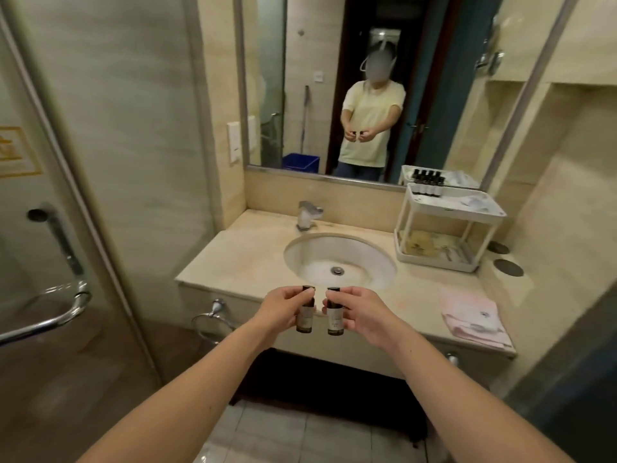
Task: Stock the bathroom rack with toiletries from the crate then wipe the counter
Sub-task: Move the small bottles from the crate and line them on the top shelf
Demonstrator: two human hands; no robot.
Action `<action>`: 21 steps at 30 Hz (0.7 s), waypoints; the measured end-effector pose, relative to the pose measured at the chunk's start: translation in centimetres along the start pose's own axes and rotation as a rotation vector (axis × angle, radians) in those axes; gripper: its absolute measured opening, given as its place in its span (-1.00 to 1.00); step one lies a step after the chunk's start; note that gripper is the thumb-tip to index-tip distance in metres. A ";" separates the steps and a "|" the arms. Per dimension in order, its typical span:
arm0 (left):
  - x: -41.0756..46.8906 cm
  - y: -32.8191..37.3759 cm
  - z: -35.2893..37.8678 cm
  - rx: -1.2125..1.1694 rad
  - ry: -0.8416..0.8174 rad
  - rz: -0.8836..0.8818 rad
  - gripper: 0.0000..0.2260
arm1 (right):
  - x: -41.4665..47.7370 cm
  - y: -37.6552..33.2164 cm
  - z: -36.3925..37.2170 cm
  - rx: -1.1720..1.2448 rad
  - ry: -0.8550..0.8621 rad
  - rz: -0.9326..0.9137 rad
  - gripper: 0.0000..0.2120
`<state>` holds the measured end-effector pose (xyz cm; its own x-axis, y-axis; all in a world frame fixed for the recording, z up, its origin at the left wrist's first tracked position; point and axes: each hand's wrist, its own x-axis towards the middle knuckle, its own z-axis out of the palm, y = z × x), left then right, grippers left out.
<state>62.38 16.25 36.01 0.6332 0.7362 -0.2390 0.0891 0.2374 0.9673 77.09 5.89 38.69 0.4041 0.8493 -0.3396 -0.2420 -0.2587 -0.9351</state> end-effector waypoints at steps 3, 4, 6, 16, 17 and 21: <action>1.9 1.2 2.9 0.074 -0.036 0.034 -0.88 | 0.8 -1.3 -3.2 0.020 0.052 -0.041 -0.73; 2.7 1.7 3.9 0.088 -0.052 0.044 -0.90 | 1.2 -1.7 -4.1 0.035 0.069 -0.051 -0.73; 4.3 2.7 5.5 0.109 -0.090 0.066 -0.90 | 1.9 -2.7 -5.8 0.068 0.103 -0.066 -0.72; 16.8 7.0 12.7 0.159 -0.305 0.136 -0.88 | 7.8 -8.3 -13.8 0.097 0.297 -0.158 -0.70; 18.0 7.6 13.3 0.159 -0.327 0.147 -0.89 | 8.5 -8.9 -14.4 0.093 0.320 -0.164 -0.69; 22.6 10.0 15.6 0.172 -0.420 0.200 -0.91 | 10.9 -11.4 -16.8 0.080 0.432 -0.182 -0.60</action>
<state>89.59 25.43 41.62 0.9030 0.4289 -0.0266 0.0375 -0.0170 0.9992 99.12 10.38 43.93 0.7719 0.6043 -0.1974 -0.1934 -0.0726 -0.9784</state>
